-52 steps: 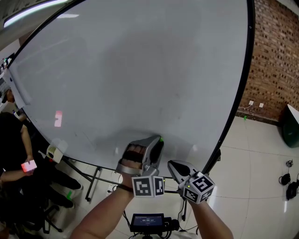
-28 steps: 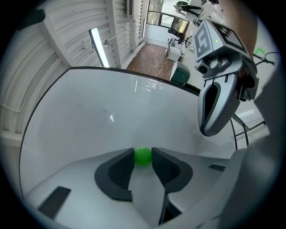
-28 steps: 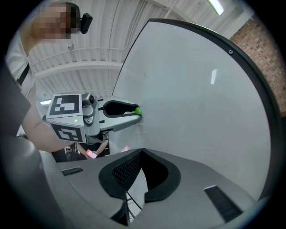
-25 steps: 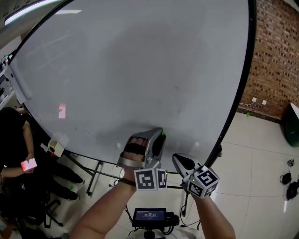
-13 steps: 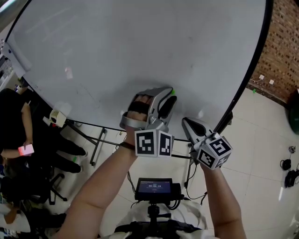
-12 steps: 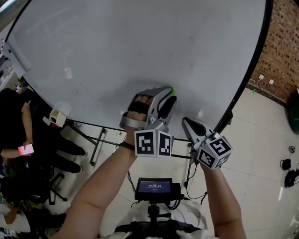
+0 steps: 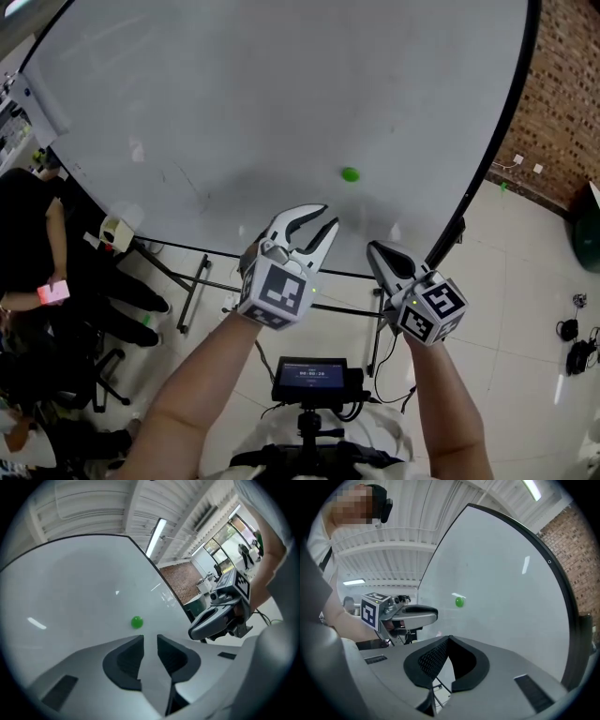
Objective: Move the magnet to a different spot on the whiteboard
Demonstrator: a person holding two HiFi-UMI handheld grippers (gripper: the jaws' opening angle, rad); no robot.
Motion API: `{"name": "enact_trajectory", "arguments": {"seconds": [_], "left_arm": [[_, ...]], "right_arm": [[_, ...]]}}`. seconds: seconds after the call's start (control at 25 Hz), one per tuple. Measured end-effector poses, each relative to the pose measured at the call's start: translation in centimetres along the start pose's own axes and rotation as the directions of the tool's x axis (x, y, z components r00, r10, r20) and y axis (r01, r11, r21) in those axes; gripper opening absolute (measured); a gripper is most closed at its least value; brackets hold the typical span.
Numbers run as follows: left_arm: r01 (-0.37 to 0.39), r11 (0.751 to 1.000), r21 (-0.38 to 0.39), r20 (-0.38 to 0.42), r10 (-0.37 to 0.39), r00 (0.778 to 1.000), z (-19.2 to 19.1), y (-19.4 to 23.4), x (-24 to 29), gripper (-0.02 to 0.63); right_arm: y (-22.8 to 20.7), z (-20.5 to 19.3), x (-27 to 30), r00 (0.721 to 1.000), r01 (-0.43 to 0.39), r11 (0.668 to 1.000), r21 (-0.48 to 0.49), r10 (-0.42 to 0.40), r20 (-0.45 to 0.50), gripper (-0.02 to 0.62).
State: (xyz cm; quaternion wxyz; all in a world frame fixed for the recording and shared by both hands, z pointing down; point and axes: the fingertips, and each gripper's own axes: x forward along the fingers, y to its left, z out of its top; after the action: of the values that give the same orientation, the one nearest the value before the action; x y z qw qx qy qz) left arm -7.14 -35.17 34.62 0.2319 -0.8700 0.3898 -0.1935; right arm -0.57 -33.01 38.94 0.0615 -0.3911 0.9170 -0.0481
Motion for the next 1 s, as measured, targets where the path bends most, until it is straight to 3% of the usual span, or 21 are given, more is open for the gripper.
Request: {"name": "enact_trajectory", "arguments": {"seconds": [0.12, 0.24, 0.4, 0.6, 1.0], "left_arm": [[0.101, 0.98, -0.172, 0.051, -0.094, 0.994, -1.8, -1.0, -1.8, 0.109], [0.163, 0.923, -0.349, 0.072, -0.147, 0.987, -4.7, -1.8, -4.3, 0.087], [0.181, 0.867, -0.464, 0.089, -0.158, 0.983, -8.3, -2.1, -8.3, 0.061], [0.21, 0.809, -0.548, 0.125, -0.169, 0.978, -10.3, -3.6, -11.9, 0.034], [0.296, 0.754, -0.586, 0.165, -0.247, 0.955, -12.9, -6.8, -17.9, 0.029]], "right_arm": [[1.8, -0.1, -0.2, 1.0, -0.012, 1.0, -0.006, 0.012, -0.005, 0.031], [3.8, -0.7, -1.0, 1.0, -0.021, 1.0, 0.001, 0.021, -0.006, 0.031], [6.7, -2.2, -1.6, 0.999, -0.027, 0.999, 0.022, 0.027, -0.017, 0.031], [9.3, -3.4, -3.1, 0.999, -0.012, 1.0, 0.027, 0.013, -0.032, 0.031], [15.0, -6.8, -4.9, 0.995, -0.004, 0.999, 0.052, 0.009, -0.095, 0.031]]}}
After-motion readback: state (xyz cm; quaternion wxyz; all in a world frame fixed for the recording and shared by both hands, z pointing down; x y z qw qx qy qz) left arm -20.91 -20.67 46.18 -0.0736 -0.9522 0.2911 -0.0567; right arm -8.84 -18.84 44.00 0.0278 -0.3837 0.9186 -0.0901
